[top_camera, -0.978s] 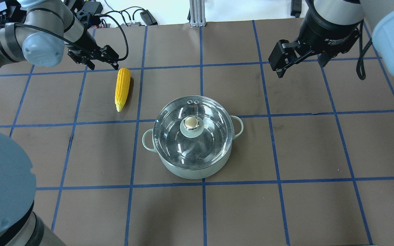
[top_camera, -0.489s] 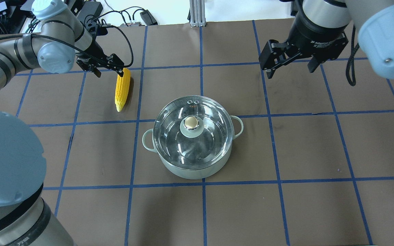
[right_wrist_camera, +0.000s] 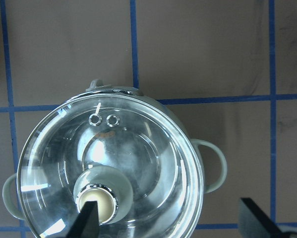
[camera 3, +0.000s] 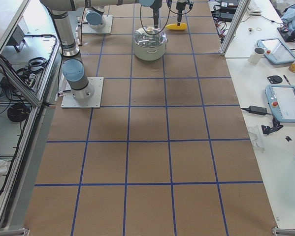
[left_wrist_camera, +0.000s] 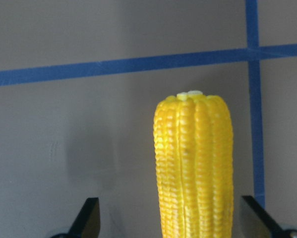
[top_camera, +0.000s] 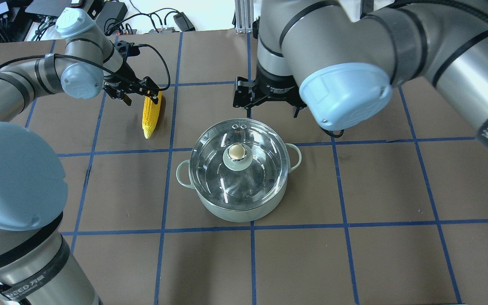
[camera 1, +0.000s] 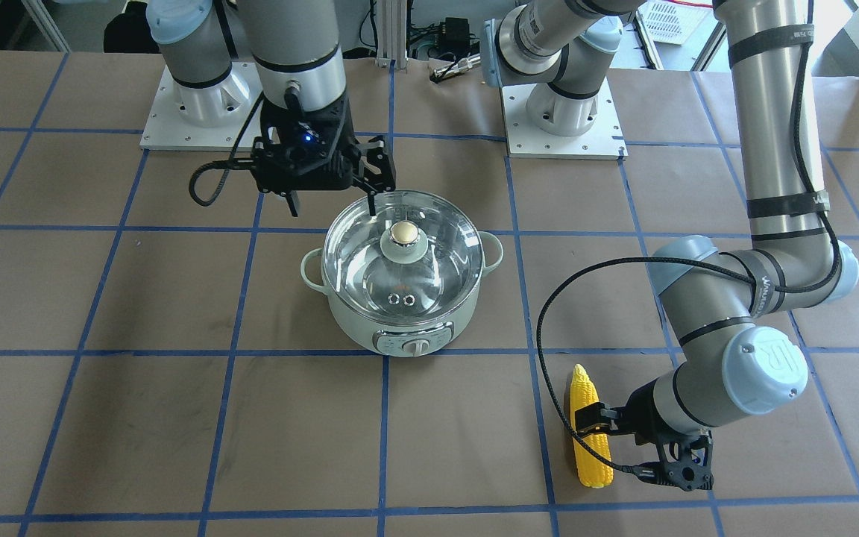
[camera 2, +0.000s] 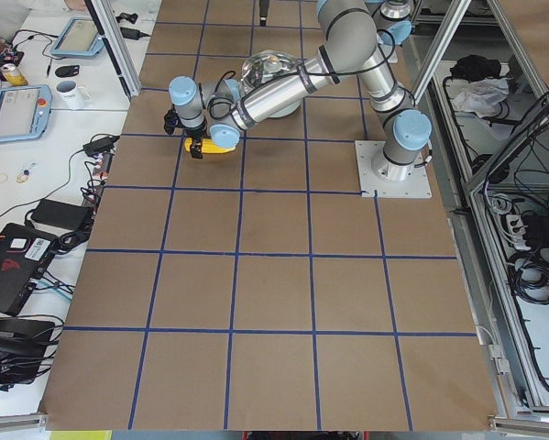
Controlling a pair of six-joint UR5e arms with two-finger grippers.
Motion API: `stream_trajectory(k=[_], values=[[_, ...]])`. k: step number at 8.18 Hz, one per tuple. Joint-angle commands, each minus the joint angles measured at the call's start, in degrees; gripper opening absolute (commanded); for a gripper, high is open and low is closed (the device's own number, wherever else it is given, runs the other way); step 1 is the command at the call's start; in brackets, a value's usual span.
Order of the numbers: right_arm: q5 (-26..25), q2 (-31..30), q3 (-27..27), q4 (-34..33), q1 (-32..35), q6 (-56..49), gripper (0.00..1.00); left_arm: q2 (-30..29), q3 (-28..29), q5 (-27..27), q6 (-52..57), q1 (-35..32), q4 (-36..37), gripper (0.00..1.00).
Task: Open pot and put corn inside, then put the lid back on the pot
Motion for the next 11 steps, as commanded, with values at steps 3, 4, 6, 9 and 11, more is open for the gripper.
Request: stream_trajectory(k=[3, 4, 6, 9, 11], values=[[0.1, 6.52, 0.82, -3.44, 7.02, 12.55, 1.0, -1.81, 0.23, -0.12, -6.6, 0.0, 0.02, 1.0], [0.71, 6.96, 1.87, -4.05, 7.19, 13.17, 1.0, -1.81, 0.23, -0.12, -6.88, -0.09, 0.02, 1.0], [0.63, 7.84, 2.76, -5.2, 7.2, 12.83, 1.0, -1.81, 0.32, -0.47, -8.46, -0.09, -0.07, 0.8], [0.81, 8.54, 2.94, -5.2, 7.2, 13.26, 1.0, -1.55, 0.41, -0.47, -9.7, -0.18, -0.07, 0.0], [0.89, 8.72, 3.37, -5.11, 7.2, 13.35, 1.0, -0.67, 0.5, 0.05, -10.49, -0.18, -0.16, 0.0]])
